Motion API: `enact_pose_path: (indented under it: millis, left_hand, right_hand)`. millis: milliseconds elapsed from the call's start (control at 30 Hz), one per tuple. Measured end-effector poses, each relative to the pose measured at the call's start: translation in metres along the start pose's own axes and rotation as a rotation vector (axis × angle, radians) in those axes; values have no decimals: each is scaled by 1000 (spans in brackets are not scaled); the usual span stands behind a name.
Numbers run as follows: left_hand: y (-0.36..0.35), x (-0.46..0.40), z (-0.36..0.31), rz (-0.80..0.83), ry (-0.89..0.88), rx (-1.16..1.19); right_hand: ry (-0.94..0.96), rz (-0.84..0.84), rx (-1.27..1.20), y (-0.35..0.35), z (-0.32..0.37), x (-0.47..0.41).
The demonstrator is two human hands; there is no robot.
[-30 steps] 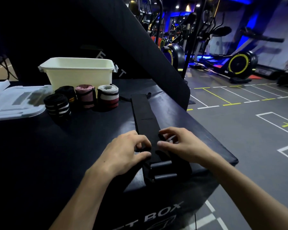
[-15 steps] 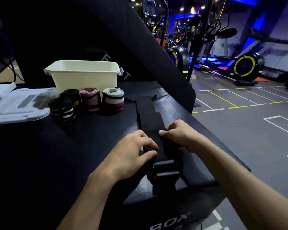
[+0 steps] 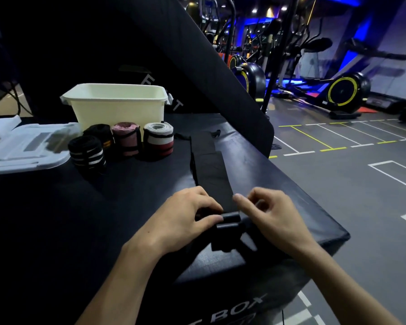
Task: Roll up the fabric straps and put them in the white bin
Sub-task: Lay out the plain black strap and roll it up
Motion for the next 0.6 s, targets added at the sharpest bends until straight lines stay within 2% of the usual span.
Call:
enact_pose_path:
  millis: [167, 300, 600]
  left_hand:
    - [0, 6, -12, -21, -71, -62]
    - [2, 14, -20, -7, -42, -65]
    - [3, 25, -35, -33, -21, 136]
  right_hand:
    - [101, 28, 36, -1, 3, 37]
    - [115, 39, -34, 1, 4, 53]
    - [54, 91, -249, 4, 9, 74]
Point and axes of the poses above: each hand's wrist, its own x-axis away from the middle knuckle, its own y-axis out of the back of the hand, z = x × y, the point moved 5 cm from there along -x, towards the middle knuckle, and after that the axes turned 5 degrees about x, right-handed, at the moved point
